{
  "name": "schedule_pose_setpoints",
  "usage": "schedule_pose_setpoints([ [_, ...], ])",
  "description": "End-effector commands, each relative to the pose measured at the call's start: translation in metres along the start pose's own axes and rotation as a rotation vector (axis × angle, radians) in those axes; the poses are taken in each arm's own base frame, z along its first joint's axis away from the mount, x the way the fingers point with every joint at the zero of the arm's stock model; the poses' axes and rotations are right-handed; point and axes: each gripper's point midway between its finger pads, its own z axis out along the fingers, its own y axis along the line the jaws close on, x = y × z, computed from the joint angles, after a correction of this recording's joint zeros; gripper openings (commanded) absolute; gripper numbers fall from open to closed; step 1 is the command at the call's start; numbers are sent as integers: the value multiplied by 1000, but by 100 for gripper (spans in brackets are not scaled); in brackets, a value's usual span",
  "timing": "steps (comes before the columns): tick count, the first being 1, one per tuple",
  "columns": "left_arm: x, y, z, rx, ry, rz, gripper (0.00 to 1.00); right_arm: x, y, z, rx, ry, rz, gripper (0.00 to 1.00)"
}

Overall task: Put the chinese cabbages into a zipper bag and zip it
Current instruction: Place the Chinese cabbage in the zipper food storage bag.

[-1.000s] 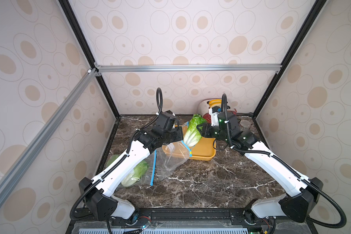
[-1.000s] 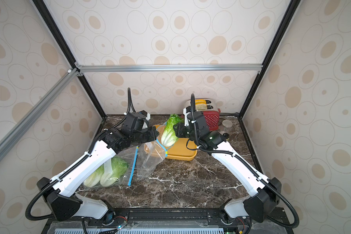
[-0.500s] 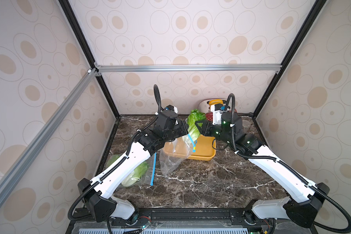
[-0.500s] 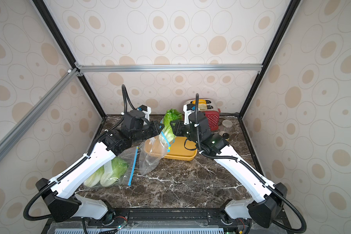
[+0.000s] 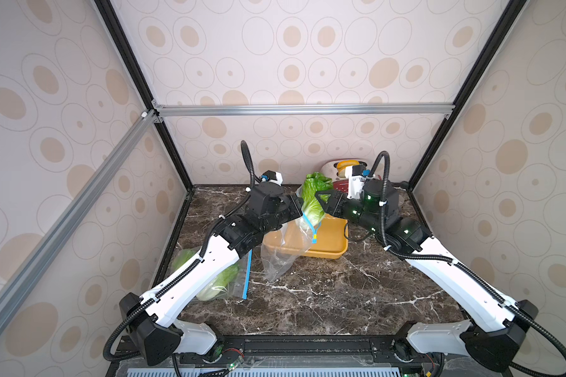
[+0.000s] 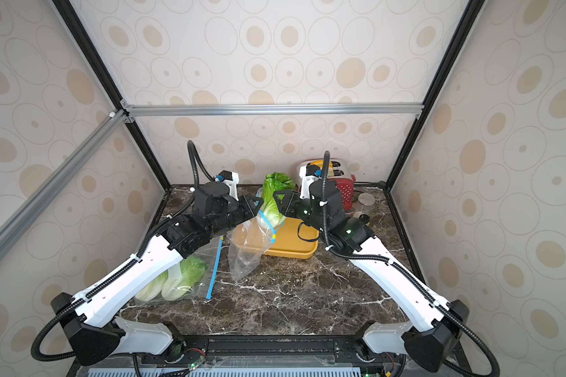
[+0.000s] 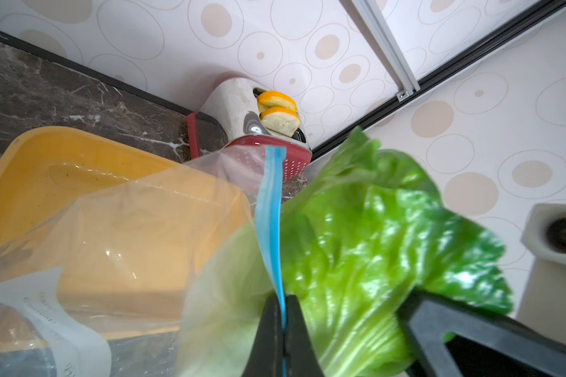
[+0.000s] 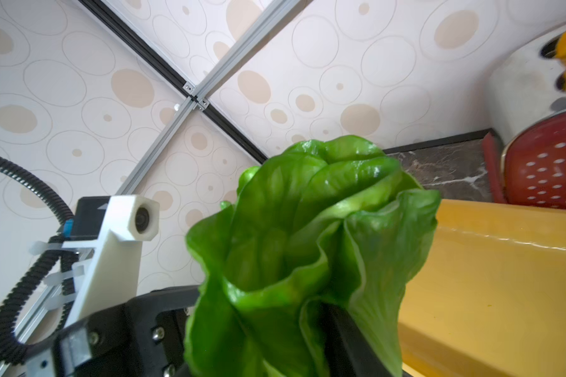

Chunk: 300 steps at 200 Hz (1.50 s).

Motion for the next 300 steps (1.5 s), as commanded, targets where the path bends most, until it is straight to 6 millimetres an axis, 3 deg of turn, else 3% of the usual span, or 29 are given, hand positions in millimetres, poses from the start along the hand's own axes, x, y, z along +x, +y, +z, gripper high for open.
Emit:
schedule_pose_setpoints([
  [1, -23, -22, -13, 97, -108, -74, 0, 37, 1, 27, -50, 132, 45, 43],
  [39, -39, -16, -24, 67, -201, -97, 0, 60, -6, 28, -31, 202, 15, 45],
  [80, -44, -11, -23, 68, -251, -141, 0, 40, 19, 15, -131, 145, 106, 50],
  [103, -52, -23, -23, 118, -276, -138, 0, 43, 32, 15, -190, 191, 128, 50],
  [133, -57, -34, -15, 144, -266, -109, 0, 48, 19, 16, -143, 225, 99, 58],
  [188, -65, -34, -9, 168, -275, -130, 0, 9, 6, -10, -111, 125, 60, 64],
  [236, -63, -37, 0, 197, -247, -141, 0, -5, -6, -20, -76, 91, 68, 70],
  [265, -63, -38, 3, 207, -242, -150, 0, -15, -8, -31, -49, 83, 62, 79],
  [300, -64, -36, 2, 196, -242, -146, 0, -14, -21, -37, -29, 99, 141, 86],
])
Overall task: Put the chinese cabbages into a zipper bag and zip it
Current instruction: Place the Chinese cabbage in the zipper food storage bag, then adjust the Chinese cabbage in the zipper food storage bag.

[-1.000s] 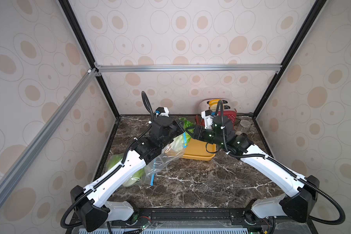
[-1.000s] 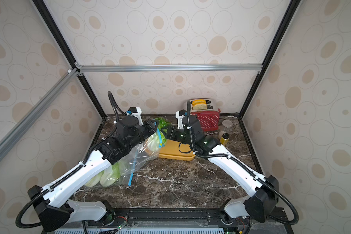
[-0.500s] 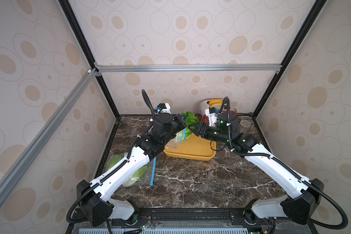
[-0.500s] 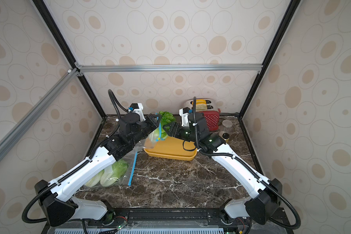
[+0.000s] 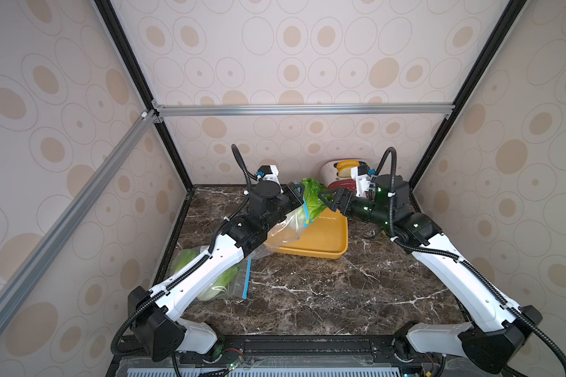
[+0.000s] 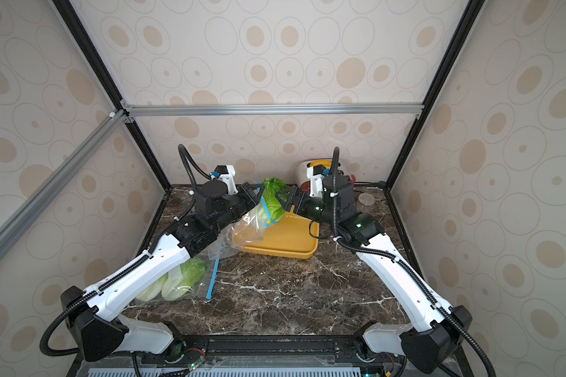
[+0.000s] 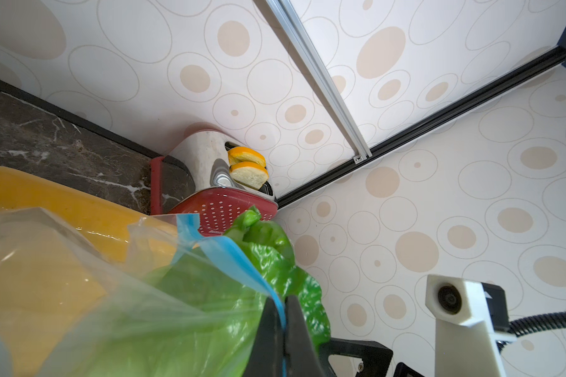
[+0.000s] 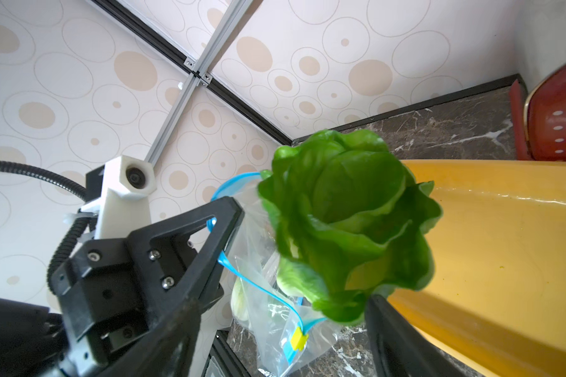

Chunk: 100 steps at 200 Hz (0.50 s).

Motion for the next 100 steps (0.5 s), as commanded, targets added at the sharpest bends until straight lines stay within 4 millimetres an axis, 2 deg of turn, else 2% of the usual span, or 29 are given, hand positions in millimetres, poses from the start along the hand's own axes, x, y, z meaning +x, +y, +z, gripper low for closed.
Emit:
schedule_pose_setpoints([
  [1, -26, -31, -9, 84, -65, -29, 0, -4, 0, -14, 3, -4, 49, 86],
  [11, -25, -30, -8, 81, -63, -31, 0, -7, -10, -18, 40, -17, 70, 87],
  [19, -25, -30, -8, 84, -59, -30, 0, -7, -29, -20, 104, -24, 114, 87],
  [34, -24, -30, -8, 85, -58, -32, 0, -2, -53, -11, 102, -11, 197, 87],
  [51, -23, -29, -6, 85, -54, -31, 0, -7, -51, 3, 0, 5, 241, 87],
  [73, -22, -30, -3, 90, -41, -30, 0, -20, -51, 5, 28, 28, 182, 93],
  [89, -21, -34, -2, 100, -30, -26, 0, -27, -64, 3, 19, 19, 247, 95],
  [92, -21, -34, -2, 99, -28, -24, 0, -35, -73, 1, 22, -8, 268, 94],
  [100, -20, -35, 0, 104, -22, -22, 0, -37, -85, 0, 23, -27, 314, 95],
])
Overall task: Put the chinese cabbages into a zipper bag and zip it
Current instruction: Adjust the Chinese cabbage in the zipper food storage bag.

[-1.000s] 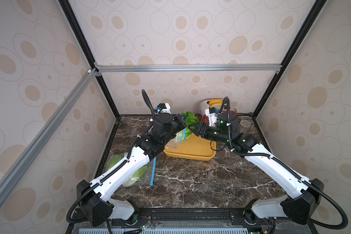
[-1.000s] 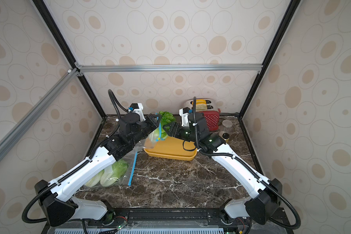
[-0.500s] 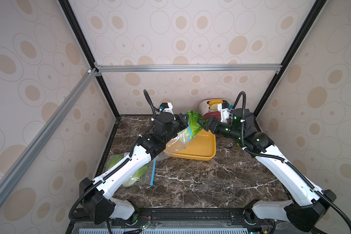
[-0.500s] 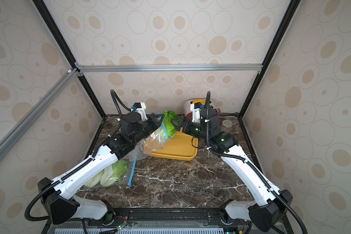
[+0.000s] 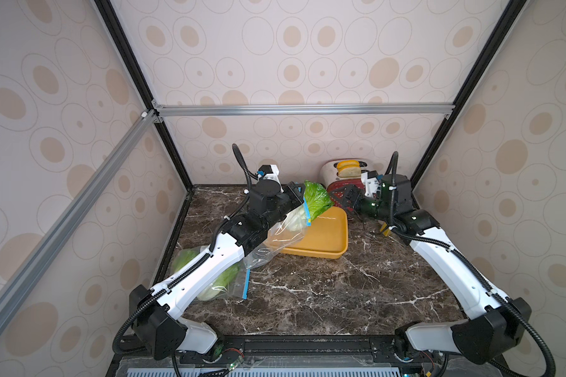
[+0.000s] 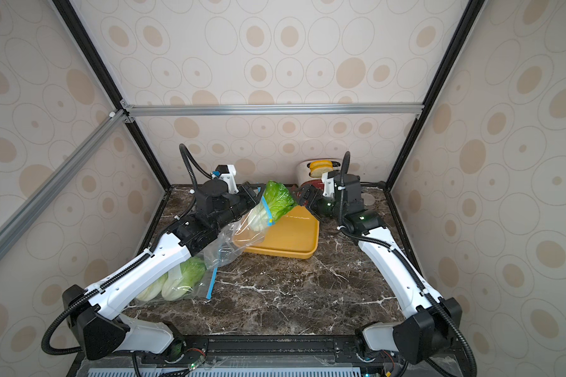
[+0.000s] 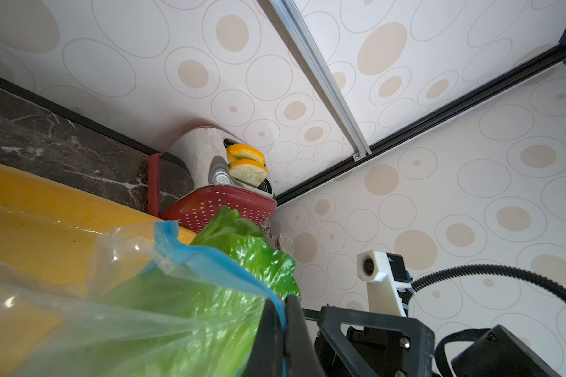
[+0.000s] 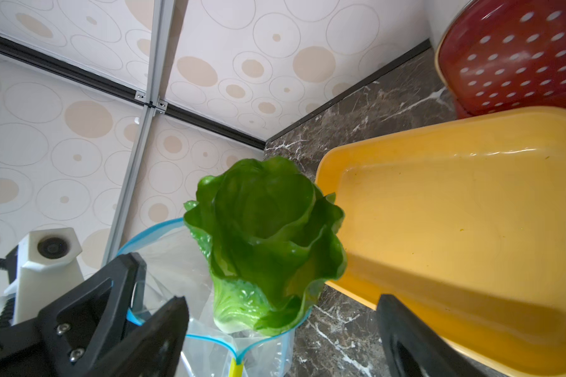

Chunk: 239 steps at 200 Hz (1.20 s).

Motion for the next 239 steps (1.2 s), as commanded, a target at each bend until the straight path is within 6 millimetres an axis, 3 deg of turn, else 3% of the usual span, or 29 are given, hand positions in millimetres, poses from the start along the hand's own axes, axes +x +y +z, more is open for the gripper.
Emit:
schedule_pose_setpoints([
  [1, -21, -34, -5, 96, -38, -15, 0, -23, -5, -11, -60, -46, 89, 95],
  [20, -17, -40, 0, 114, -13, -13, 0, -26, -25, 3, -14, 18, 165, 98],
  [56, -13, -47, 7, 143, 21, -14, 0, -33, -33, 30, -46, 77, 211, 98],
  [87, -9, -51, 15, 154, 48, -6, 0, -22, -27, 49, -105, 168, 224, 92],
  [149, 4, -60, 39, 195, 116, -24, 0, 1, -8, 43, -216, 202, 258, 70],
  [166, 8, -64, 42, 208, 127, -29, 0, 5, -4, 44, -245, 189, 293, 57],
  [199, 16, -68, 44, 223, 163, -30, 0, -4, 9, 33, -319, 111, 322, 42],
  [239, 29, -68, 37, 238, 230, -28, 0, -12, 35, 18, -403, 93, 341, 38],
])
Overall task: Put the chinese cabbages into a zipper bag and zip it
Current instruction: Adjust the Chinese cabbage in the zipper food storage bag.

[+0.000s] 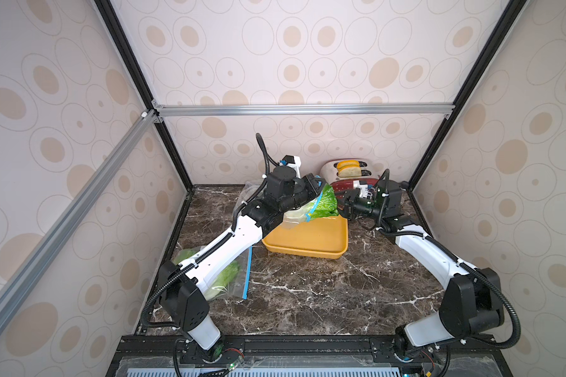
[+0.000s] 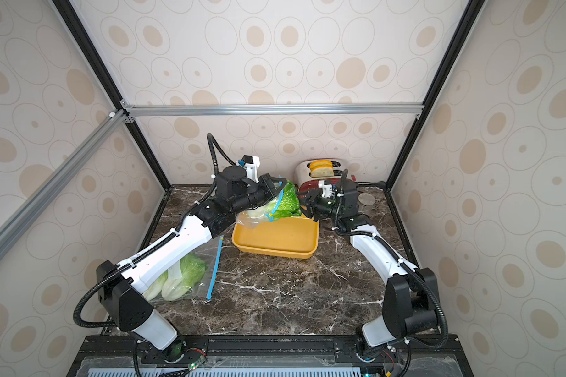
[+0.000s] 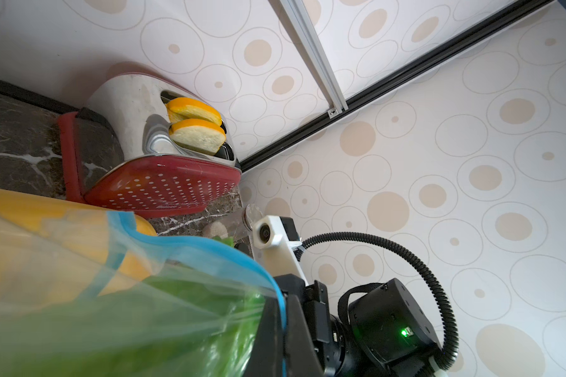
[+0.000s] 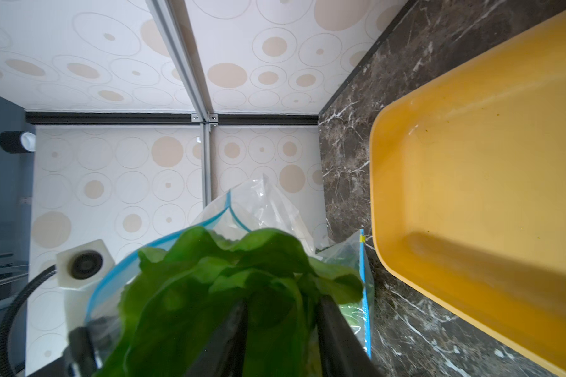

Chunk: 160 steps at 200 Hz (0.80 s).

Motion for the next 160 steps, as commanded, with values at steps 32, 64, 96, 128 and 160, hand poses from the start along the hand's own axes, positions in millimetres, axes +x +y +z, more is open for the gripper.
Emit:
schedule_pose_setpoints([
  [32, 0, -45, -8, 140, 29, 4, 0, 36, 52, 2, -71, 37, -100, 38],
  [64, -2, -64, -1, 203, 28, -8, 0, 49, 24, 21, -35, 75, -76, 38],
  [96, 5, -89, 2, 273, 51, -14, 0, 47, 19, 27, -19, 67, -101, 37],
  [128, 12, -63, -6, 135, 69, 52, 0, 26, 39, 7, -102, -18, -89, 37],
  [160, 28, -39, -7, 97, 115, 18, 0, 19, 77, -14, -229, -62, -105, 39],
])
